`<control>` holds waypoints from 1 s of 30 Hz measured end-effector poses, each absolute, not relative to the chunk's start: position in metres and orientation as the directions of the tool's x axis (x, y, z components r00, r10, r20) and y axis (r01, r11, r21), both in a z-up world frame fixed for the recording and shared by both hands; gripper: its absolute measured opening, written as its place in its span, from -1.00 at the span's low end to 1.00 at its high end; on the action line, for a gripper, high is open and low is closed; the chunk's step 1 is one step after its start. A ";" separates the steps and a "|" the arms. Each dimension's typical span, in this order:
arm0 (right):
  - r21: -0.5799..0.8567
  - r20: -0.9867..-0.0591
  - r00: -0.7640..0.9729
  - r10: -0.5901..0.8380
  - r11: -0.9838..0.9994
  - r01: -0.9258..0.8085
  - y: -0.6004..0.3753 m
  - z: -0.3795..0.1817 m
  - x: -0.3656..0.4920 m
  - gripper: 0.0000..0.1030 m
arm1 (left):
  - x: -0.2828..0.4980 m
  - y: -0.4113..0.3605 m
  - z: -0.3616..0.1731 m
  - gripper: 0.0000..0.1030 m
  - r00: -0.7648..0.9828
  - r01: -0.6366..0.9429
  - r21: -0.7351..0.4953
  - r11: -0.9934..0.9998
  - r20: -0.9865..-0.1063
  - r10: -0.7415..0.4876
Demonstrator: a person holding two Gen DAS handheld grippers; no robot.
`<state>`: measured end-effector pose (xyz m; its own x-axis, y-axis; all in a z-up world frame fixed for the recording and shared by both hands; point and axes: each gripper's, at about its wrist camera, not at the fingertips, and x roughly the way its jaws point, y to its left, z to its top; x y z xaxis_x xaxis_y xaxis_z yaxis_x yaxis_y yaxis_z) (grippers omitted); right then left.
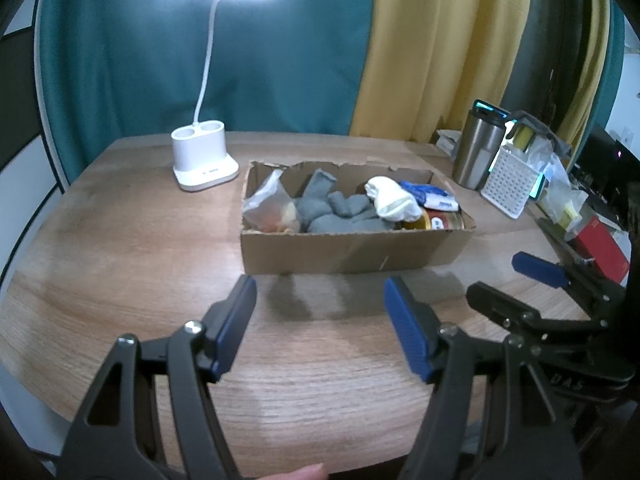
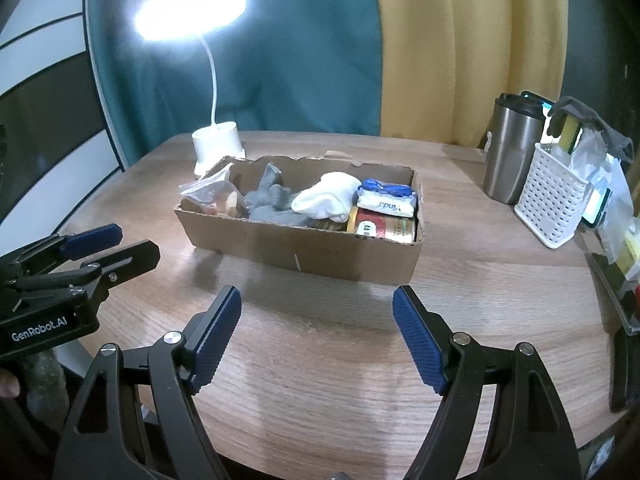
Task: Organize objects
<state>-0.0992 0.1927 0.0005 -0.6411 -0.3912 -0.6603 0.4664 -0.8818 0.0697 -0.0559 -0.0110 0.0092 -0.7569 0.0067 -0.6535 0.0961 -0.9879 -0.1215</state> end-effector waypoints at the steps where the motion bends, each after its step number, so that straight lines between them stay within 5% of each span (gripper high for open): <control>1: 0.069 -0.661 -0.641 -0.391 -0.882 0.466 0.193 0.000 -0.100 0.57 | -0.056 -0.011 0.009 0.32 -0.757 0.097 -0.121 -0.988 -0.654 0.006; 30: 0.066 -0.669 -0.639 -0.379 -0.887 0.458 0.196 -0.002 -0.107 0.57 | -0.064 -0.013 0.003 0.32 -0.742 0.104 -0.123 -0.987 -0.671 0.005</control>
<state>-0.1067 0.1965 -0.0021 -0.6388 -0.3794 -0.6693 0.4577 -0.8867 0.0658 -0.0635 -0.0127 0.0032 -0.7417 0.0050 -0.6707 0.1041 -0.9870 -0.1225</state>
